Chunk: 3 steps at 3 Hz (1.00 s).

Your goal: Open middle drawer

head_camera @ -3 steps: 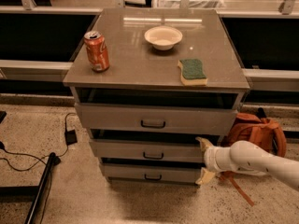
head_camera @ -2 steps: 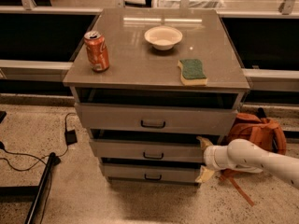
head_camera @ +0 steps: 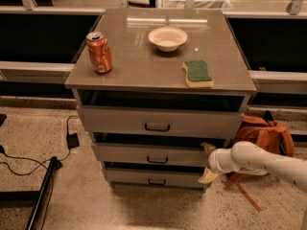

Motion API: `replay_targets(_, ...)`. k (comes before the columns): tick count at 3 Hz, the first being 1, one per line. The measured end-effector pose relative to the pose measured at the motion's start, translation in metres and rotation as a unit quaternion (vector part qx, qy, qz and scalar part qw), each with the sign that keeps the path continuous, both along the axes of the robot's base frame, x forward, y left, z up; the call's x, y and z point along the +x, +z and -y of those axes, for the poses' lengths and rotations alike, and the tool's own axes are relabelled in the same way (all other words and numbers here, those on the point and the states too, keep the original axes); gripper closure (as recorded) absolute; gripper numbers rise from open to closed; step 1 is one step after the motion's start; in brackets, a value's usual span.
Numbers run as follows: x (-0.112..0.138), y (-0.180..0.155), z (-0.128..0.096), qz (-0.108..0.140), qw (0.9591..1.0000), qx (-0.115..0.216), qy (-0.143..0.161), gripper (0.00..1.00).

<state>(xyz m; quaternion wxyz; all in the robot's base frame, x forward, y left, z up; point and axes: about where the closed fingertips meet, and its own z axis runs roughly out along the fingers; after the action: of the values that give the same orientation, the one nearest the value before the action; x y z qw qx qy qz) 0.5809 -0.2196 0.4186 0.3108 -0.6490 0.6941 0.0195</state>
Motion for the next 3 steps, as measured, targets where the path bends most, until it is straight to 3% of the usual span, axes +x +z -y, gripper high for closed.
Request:
replay_targets(2,-0.0003,0.0009,-0.0038,-0.005,1.0000,-0.001,0.003,0.31)
replay_targets(3,-0.0062,0.0036,-0.0094,-0.009,0.9999,-0.004,0.014,0.33)
